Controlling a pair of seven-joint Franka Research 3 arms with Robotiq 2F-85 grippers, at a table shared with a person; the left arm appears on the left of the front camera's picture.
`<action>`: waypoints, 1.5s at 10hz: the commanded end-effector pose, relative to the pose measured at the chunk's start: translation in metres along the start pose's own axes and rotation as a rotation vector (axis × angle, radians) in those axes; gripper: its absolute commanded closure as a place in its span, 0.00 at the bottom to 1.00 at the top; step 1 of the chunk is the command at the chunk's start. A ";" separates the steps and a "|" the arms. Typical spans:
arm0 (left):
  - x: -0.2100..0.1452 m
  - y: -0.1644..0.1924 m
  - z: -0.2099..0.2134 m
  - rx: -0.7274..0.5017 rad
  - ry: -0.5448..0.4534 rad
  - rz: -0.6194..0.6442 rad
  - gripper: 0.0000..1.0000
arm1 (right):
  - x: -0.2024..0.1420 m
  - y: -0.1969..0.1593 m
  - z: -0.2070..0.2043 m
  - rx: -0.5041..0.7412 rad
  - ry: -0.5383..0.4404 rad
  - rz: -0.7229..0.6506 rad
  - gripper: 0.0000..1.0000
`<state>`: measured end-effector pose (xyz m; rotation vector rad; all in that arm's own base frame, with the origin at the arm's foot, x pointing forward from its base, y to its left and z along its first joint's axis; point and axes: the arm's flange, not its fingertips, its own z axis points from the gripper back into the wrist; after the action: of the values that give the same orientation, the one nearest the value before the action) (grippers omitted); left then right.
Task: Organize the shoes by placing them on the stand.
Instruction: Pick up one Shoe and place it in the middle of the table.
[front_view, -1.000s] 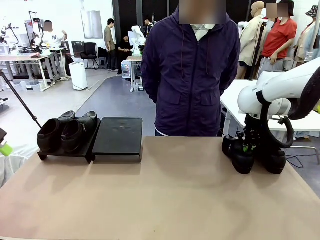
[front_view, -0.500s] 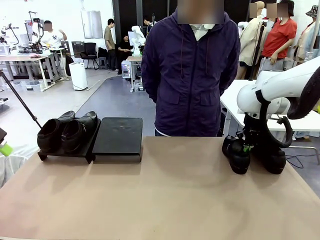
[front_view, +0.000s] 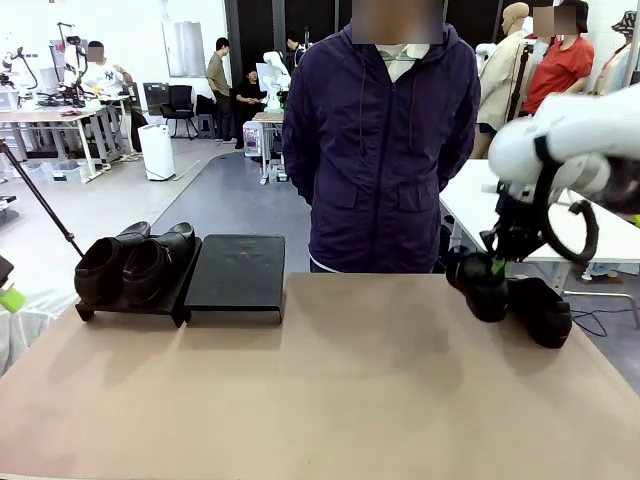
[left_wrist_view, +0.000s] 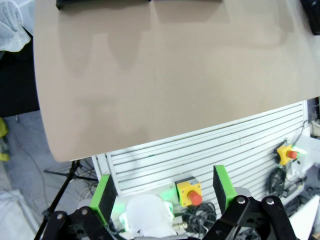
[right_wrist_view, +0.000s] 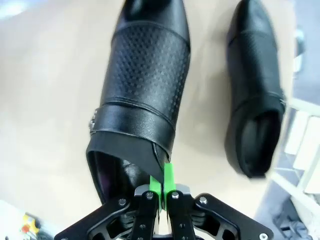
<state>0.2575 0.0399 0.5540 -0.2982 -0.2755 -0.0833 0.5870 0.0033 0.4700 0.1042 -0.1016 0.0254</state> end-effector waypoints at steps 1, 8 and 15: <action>0.000 0.000 -0.001 -0.003 -0.011 0.015 0.00 | -0.063 0.007 0.060 0.074 -0.014 0.059 1.00; 0.000 0.000 -0.001 -0.003 -0.011 0.015 0.00 | -0.201 0.016 0.075 0.186 -0.068 0.076 1.00; 0.000 0.000 -0.001 -0.003 -0.011 0.015 0.00 | -0.238 0.088 0.063 0.157 -0.104 0.113 1.00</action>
<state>0.2576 0.0398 0.5540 -0.2982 -0.2760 -0.0834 0.3587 0.0432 0.5171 0.2269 -0.1343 0.1394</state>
